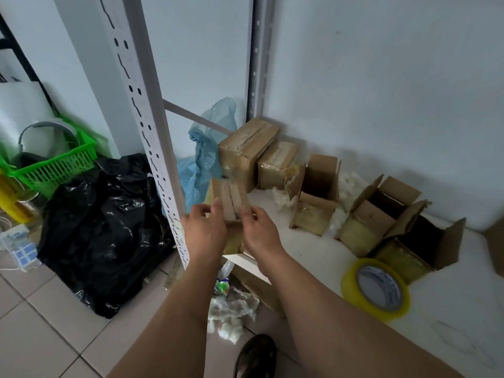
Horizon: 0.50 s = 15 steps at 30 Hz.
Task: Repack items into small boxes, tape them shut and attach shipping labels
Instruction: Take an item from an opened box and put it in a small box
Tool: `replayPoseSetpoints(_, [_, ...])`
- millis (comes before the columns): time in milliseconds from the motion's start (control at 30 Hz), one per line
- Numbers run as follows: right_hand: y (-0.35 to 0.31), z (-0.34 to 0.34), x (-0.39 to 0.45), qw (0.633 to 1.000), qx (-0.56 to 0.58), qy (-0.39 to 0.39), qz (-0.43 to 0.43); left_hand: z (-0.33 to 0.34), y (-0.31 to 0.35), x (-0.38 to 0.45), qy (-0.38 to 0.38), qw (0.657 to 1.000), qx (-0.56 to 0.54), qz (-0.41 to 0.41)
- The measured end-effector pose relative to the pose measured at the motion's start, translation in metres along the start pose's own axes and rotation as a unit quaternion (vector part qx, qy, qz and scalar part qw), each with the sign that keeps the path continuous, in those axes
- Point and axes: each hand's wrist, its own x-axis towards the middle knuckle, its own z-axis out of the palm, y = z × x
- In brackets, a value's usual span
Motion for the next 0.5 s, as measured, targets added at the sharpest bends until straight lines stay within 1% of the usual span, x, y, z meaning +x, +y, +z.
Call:
replayPoseSetpoints(167, [0.009, -0.051, -0.027, 0.998, 0.000, 0.059, 0.012, 0.021, 0.017, -0.057, -0.048, 0.998, -0.023, 0.016])
replayPoseSetpoints(333, [0.016, -0.113, -0.065, 0.993, -0.042, 0.113, 0.005, 0.047, 0.022, -0.123, -0.066, 0.996, -0.033, 0.039])
replayPoseSetpoints(500, [0.034, -0.180, -0.113, 0.982, -0.082, 0.168, -0.002, 0.068, 0.025, -0.191, -0.151, 0.984, -0.034, 0.085])
